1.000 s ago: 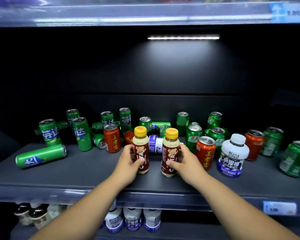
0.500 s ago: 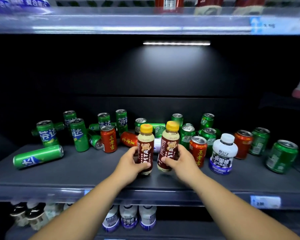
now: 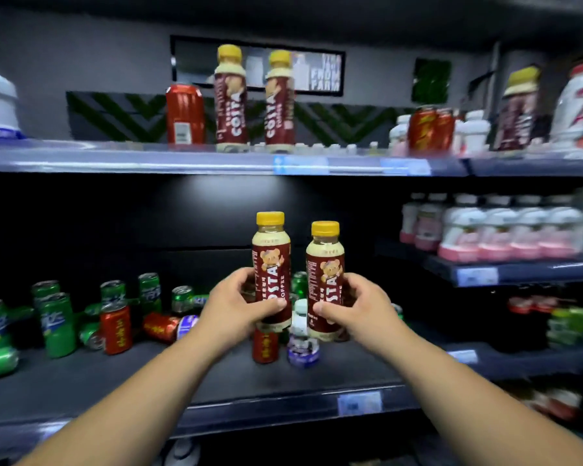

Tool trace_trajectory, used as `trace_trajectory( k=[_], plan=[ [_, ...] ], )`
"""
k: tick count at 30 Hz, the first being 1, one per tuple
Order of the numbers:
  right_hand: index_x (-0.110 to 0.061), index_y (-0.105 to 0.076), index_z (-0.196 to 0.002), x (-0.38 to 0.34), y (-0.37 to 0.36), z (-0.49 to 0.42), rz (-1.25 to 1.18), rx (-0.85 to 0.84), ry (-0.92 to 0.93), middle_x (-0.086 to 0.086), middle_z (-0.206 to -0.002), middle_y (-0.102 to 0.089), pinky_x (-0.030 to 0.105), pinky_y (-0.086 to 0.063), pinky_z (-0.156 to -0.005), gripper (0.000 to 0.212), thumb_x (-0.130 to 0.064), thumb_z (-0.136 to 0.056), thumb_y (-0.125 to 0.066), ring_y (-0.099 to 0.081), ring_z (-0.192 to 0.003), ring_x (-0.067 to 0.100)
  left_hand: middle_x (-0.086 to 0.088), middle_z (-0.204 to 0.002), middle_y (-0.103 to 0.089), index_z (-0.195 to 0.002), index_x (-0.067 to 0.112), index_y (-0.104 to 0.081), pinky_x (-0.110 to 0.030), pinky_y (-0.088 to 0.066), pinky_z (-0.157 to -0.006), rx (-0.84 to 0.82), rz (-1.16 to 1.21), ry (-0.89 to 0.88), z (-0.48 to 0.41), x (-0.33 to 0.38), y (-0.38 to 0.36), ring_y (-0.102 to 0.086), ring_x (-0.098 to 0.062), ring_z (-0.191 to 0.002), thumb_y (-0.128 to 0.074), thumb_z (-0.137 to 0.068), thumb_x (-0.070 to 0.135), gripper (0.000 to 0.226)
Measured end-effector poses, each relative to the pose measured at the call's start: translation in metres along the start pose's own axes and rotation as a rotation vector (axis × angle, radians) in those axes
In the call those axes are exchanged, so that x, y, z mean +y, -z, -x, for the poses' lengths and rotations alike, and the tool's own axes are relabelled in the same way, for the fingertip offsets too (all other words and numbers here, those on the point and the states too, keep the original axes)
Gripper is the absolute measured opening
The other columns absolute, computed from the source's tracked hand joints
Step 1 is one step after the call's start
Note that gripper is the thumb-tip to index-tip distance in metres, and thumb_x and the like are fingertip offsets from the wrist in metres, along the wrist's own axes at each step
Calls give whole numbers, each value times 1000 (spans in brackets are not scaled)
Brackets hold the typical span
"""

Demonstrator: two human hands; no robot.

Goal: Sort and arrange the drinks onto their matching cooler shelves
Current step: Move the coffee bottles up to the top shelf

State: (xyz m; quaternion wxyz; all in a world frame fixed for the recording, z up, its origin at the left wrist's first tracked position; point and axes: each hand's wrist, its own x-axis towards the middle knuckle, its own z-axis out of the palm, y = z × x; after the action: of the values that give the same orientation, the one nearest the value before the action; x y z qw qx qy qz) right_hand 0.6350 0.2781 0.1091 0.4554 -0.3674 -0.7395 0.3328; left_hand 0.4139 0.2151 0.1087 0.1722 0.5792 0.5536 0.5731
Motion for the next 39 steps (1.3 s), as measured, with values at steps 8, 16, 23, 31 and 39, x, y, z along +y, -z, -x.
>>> trace_trajectory(
  k=[8,16,23,31,39],
  plan=[
    [-18,-72,-100,-44,169,25,17,170,61,-6,-92,-79,39,-61,-86,37,-24,-69,-90,-76,-86,10,9,-84,-76,-97,25,-68,-25,-52,-65,-30,87,-144,4,126,-109,-70,-4,-72,-90,-67,18,38],
    [-20,-72,-94,-59,277,18,86,307,76,-8,-86,-79,46,-62,-82,28,-23,-72,-88,-75,-81,11,11,-89,-76,-98,26,-70,-34,-57,-82,-64,55,-235,-33,192,-160,-72,-6,-82,-90,-64,29,40],
    [-19,-73,-100,-52,326,-22,41,381,97,-3,-94,-79,47,-60,-85,29,-25,-75,-86,-76,-90,19,10,-87,-75,-94,25,-69,-28,-55,-79,-95,13,-331,-97,228,-198,-70,-1,-81,-89,-68,30,34],
    [-22,-70,-98,-30,371,-70,70,492,103,-4,-93,-78,37,-61,-76,21,-23,-81,-83,-76,-87,17,8,-89,-76,-92,26,-69,-40,-59,-83,-78,-13,-420,-177,246,-244,-71,-8,-83,-88,-67,36,32],
    [-19,-71,-103,-4,430,-130,106,556,121,-1,-99,-77,47,-60,-88,27,-26,-80,-83,-74,-90,20,8,-92,-75,-99,26,-70,-41,-62,-74,-62,-11,-426,-217,264,-279,-73,-14,-87,-88,-66,35,40]
  ],
)
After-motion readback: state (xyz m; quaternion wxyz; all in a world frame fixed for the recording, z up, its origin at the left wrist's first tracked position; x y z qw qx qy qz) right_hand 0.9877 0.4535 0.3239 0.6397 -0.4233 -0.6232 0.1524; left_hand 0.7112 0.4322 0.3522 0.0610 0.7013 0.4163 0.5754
